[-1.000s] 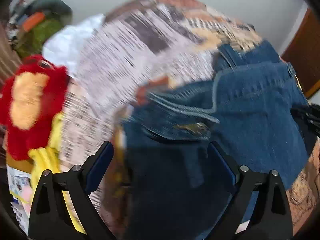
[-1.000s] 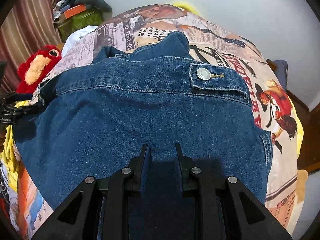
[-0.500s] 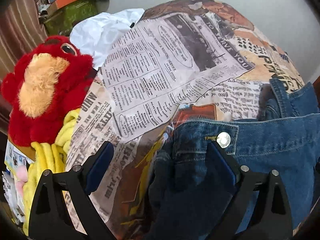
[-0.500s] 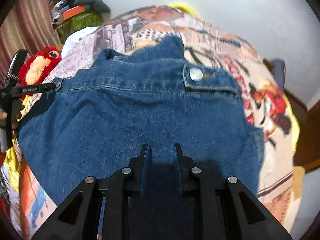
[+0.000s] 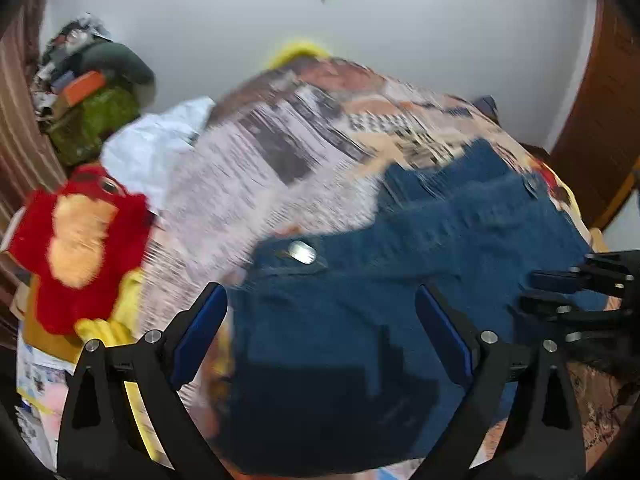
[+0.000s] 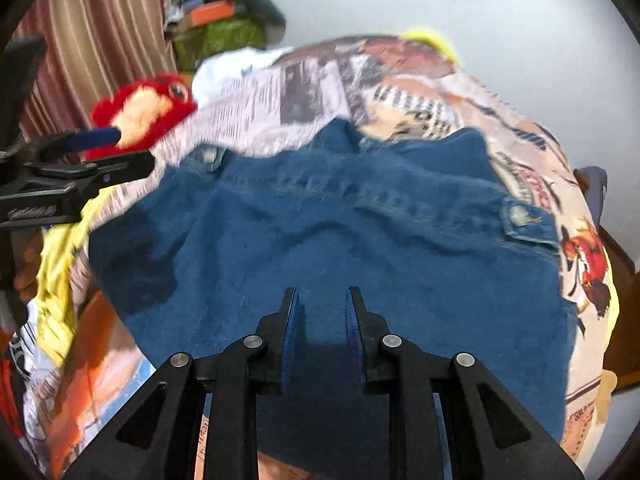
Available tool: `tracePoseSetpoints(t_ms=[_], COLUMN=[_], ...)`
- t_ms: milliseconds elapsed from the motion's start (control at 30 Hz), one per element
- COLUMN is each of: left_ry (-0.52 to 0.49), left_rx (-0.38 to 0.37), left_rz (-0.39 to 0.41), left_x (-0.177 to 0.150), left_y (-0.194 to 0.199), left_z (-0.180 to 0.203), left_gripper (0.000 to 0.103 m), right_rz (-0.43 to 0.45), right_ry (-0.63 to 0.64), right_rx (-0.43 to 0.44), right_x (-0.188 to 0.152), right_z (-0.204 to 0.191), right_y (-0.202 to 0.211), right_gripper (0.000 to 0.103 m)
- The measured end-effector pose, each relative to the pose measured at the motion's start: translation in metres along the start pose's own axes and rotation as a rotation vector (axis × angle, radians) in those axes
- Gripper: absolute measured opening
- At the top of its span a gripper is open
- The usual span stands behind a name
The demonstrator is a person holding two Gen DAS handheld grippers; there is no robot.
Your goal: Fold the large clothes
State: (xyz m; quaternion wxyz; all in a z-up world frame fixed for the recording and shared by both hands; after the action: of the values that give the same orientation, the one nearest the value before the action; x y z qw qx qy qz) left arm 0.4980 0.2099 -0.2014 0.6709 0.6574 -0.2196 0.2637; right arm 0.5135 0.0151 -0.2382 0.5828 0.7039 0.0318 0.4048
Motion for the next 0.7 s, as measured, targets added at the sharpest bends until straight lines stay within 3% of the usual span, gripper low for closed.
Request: tracePoseSetpoints(t_ms=[67,167,200,233,300,467,567,700], left_ry=[0.005,-0.004,-0.013,-0.027,-0.044,-0.025,0.013,0.1], left_rx=[-0.027,-0.027,-0.006,0.024,0.062,0.122,0.129,0.139], left_rz=[-0.053,-0.111,-0.129,-0.151,-0.163,-0.121,-0.128,-0.132], left_x=[-0.013,-0.037,-0.045,-0.054,-0.066,-0.079,-0.086,-0.094], left_y=[-0.014,-0.036,-0.043,-0.05,-0.058,-0.047,-0.039,-0.028], left_z=[0.011,0.022,0.023,0.023,0.019,-0.006,-0.025,-0.053], left_gripper=[0.096,0.096,0.096,0.096,0.096,0.097,0.1,0.1], right_rz=[-0.032,0.001,0.0,-0.004,0.01,-0.006,-0.028,-0.023], right_ry=[0.023,0.057,0.072,0.081,0.091,-0.009,-0.024,-0.112], right_rx=[-0.027,-0.038,-0.049,-0.081,-0.19,-0.087,-0.162,-0.123], right_x=[-0.006,-0.013,-0.014,-0.015,-0.017,-0.031,-0.044,-0.066], right_z=[-0.004,-0.006,-0.006,-0.004,0.007,0.043,0.064,0.099], right_y=[-0.013,-0.016,-0.016,-0.015,-0.013,-0.009,-0.008,0.005], right_gripper=[0.019,0.02,0.03,0.056,0.086,0.088,0.089,0.093])
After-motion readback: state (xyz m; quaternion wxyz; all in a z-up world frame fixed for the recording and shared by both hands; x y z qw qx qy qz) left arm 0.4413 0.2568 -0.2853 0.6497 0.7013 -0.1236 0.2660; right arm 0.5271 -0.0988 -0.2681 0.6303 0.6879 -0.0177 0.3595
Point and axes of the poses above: each gripper's, at about its wrist camera, not at the fingertips, and y roughly against the way its jaws point, z to its right, x to its top, the point moved 3 cm from there along -y, roughly the way its jaws point, and after that the axes turned 2 degrees about z, right-handed, at the moved point
